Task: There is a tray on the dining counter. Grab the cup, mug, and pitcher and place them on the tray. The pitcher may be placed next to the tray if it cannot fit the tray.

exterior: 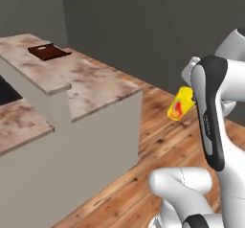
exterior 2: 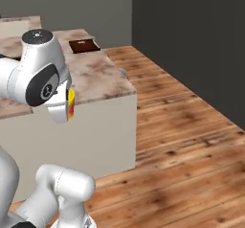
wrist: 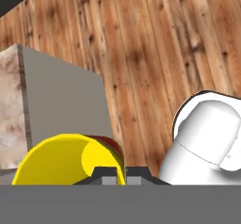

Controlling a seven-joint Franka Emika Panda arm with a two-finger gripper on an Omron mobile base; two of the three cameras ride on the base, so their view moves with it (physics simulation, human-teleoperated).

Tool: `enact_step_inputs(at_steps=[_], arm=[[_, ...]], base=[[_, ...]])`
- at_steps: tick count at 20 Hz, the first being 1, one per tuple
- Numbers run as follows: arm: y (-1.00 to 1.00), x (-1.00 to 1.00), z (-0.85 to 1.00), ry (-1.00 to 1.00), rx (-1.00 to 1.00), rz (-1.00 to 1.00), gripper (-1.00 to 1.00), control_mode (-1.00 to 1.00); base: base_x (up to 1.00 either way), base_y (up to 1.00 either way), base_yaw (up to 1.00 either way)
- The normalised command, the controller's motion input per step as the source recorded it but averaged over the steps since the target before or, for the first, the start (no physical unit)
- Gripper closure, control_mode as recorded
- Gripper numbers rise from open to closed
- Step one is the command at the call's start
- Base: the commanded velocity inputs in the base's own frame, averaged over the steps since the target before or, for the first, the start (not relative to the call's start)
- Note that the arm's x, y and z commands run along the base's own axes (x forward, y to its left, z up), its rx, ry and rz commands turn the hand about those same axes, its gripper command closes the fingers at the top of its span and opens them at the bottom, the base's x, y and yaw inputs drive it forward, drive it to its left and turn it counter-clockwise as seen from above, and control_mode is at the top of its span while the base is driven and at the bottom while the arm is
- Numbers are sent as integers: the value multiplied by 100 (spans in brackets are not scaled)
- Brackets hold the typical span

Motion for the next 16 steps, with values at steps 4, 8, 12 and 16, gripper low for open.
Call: enact_step_inputs(at_steps=[4, 8, 12, 16], arm=[[0, 0, 0, 0, 0, 0, 100, 100], [0, 0, 0, 0, 0, 0, 100, 100], [0, 0, 0, 0, 0, 0, 100, 100], [0, 0, 0, 0, 0, 0, 100, 100]], base=[[98, -100, 36], [76, -100, 41], [67, -100, 41], [44, -100, 34]])
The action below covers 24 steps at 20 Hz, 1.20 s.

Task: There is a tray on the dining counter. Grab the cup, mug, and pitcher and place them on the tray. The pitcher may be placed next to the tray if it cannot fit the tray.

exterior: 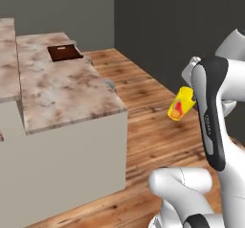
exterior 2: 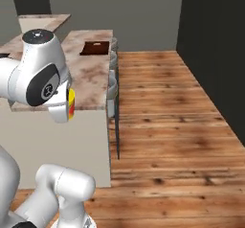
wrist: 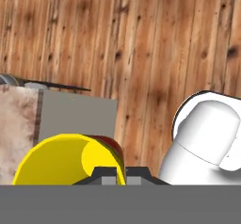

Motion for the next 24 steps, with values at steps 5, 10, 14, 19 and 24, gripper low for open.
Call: enact_step_inputs(at_steps=[5, 10, 14, 19, 24], arm=[[0, 0, 0, 0, 0, 0, 100, 100], [0, 0, 0, 0, 0, 0, 100, 100], [0, 0, 0, 0, 0, 0, 100, 100], [0, 0, 0, 0, 0, 0, 100, 100], [0, 0, 0, 0, 0, 0, 100, 100]], base=[[31, -100, 31], [40, -100, 36], [58, -100, 45], [74, -100, 44], [97, -100, 33]])
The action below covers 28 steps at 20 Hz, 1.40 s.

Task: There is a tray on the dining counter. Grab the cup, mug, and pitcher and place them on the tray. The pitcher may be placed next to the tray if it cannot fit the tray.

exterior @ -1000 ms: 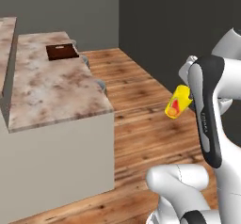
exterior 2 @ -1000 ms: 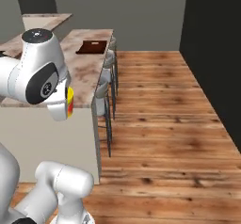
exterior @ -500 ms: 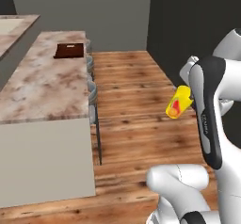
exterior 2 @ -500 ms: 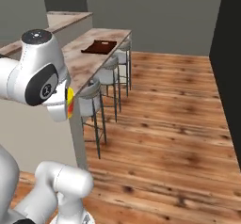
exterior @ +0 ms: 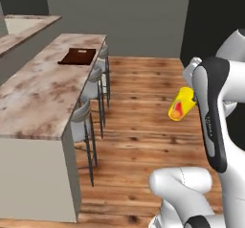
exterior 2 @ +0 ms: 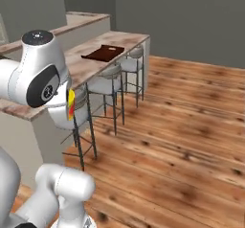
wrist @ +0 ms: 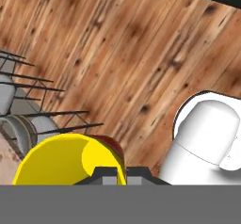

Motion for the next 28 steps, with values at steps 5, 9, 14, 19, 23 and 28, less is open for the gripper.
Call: enact_step_inputs(at_steps=[5, 9, 14, 19, 23, 28], arm=[[0, 0, 0, 0, 0, 0, 100, 100], [0, 0, 0, 0, 0, 0, 100, 100], [0, 0, 0, 0, 0, 0, 100, 100], [0, 0, 0, 0, 0, 0, 100, 100], [0, 0, 0, 0, 0, 0, 100, 100], [0, 0, 0, 0, 0, 0, 100, 100]], base=[[100, -100, 20], [100, -100, 18], [100, -75, 16], [100, -61, 23], [100, -43, 37], [100, -63, 46]])
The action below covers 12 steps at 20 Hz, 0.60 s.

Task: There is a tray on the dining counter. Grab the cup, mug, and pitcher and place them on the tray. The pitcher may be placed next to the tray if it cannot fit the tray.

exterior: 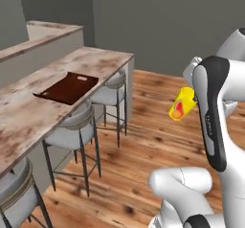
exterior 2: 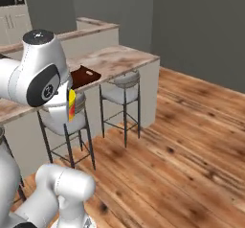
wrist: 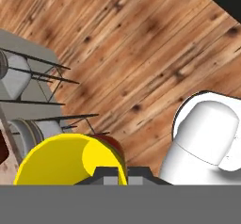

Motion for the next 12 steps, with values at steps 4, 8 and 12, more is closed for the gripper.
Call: enact_step_inputs(at_steps=[4, 8, 12], arm=[[0, 0, 0, 0, 0, 0, 100, 100], [0, 0, 0, 0, 0, 0, 100, 100], [0, 0, 0, 0, 0, 0, 100, 100]], base=[[100, -75, 47], [100, -82, 50], [89, -85, 52]])
